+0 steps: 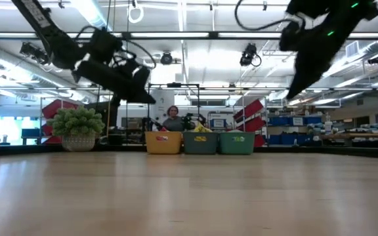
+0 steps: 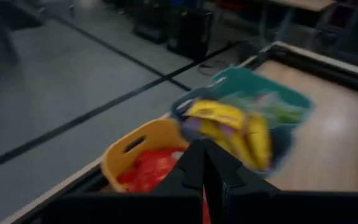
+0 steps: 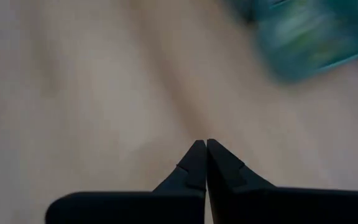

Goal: Sort candy
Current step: Put the red candy pack into the yellow bin

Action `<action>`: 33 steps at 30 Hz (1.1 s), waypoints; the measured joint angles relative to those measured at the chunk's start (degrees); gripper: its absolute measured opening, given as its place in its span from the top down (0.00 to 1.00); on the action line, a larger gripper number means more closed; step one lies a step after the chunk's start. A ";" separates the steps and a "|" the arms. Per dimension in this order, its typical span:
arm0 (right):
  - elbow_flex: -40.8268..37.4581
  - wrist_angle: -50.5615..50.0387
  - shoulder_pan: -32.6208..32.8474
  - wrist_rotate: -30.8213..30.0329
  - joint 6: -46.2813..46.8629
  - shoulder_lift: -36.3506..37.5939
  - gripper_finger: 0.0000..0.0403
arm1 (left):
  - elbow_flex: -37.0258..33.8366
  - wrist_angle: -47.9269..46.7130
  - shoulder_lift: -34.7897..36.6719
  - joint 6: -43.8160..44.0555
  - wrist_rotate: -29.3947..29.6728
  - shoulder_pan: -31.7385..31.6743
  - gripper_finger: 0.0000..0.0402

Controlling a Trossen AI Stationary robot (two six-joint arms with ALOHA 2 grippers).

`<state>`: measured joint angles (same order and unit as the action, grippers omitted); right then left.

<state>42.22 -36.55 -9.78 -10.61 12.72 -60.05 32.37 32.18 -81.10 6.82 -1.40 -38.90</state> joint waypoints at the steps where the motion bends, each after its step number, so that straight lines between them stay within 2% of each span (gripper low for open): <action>1: 0.00 -1.96 3.79 0.03 2.15 0.46 1.00 | -0.15 -0.97 1.62 -0.53 0.02 0.99 1.00; 5: 0.00 -7.68 19.62 0.52 15.03 -0.13 0.97 | -0.87 -3.16 6.66 -2.01 -0.07 5.29 1.00; 9: 0.00 -8.70 34.79 1.89 29.61 -4.39 0.89 | -0.90 -5.22 9.45 -3.84 -0.18 9.16 1.00; 13: 0.00 -5.02 47.75 4.95 41.95 -10.95 0.79 | -0.87 -6.24 10.03 -5.30 -0.22 11.74 1.00; 17: 0.00 2.32 57.33 8.53 50.73 -18.21 0.68 | -0.87 -7.75 10.03 -5.79 -0.10 12.71 1.00; 23: 1.45 9.94 64.24 14.02 58.73 -27.72 0.59 | -0.87 -7.96 10.04 -8.20 1.17 12.77 1.00; 29: 5.61 9.57 66.30 20.23 59.11 -33.34 0.58 | -0.87 -8.05 10.04 -8.36 1.35 12.77 1.00; 33: 6.01 9.15 66.62 20.79 59.01 -34.03 0.59 | -0.87 -8.20 10.04 -9.11 1.35 12.77 1.00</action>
<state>48.23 -27.40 56.84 10.17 71.72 -94.08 31.51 23.98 -71.05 -2.28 -0.05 -26.13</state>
